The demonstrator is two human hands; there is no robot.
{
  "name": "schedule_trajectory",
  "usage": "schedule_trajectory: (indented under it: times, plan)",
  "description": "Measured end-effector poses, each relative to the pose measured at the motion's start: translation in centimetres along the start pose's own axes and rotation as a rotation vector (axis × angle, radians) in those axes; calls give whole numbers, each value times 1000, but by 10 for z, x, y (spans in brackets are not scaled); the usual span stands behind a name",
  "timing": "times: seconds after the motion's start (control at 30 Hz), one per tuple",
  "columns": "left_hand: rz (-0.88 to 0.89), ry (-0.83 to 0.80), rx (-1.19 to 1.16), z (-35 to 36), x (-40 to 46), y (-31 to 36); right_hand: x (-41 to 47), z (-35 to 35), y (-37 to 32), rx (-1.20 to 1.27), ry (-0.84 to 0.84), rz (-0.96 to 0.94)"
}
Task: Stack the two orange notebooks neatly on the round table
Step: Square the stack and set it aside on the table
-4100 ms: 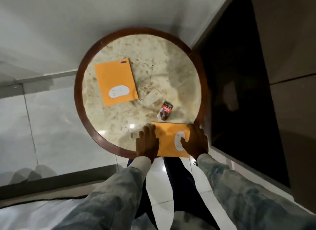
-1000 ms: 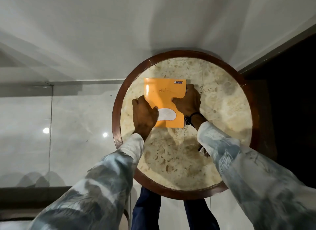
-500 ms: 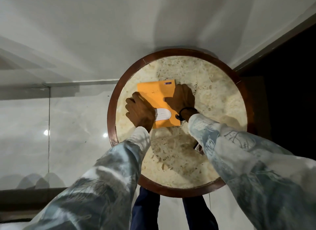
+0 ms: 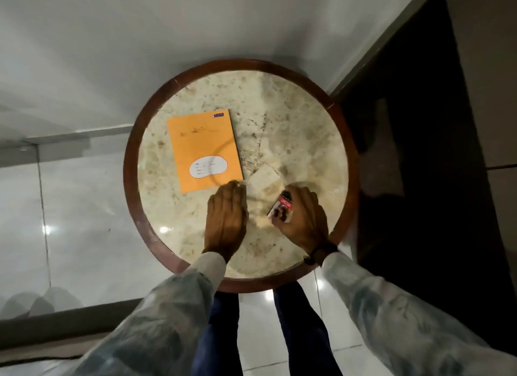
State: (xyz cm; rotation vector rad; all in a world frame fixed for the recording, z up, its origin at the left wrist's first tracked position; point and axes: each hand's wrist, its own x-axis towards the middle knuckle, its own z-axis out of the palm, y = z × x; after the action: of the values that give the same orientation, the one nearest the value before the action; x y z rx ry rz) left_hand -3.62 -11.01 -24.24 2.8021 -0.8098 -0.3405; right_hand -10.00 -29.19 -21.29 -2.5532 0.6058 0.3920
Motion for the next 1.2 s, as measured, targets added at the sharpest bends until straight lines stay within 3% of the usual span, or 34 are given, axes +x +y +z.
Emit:
schedule_trajectory:
  times: [0.13, 0.33, 0.57, 0.8, 1.2]
  plan:
    - [86, -127, -2, 26, -25, 10, 1, 8, 12, -155, -16, -70]
    - [156, -206, -8, 46, -28, 6, 41, -7, 26, 152, 1, 350]
    - [144, -238, 54, 49, -29, 7, 45, -15, 37, -53, -94, 139]
    - [143, -232, 83, 51, -28, 7, 69, -11, 14, 172, 69, 473]
    - [183, -168, 78, 61, -30, 2, 143, -15, -21, 122, 198, 240]
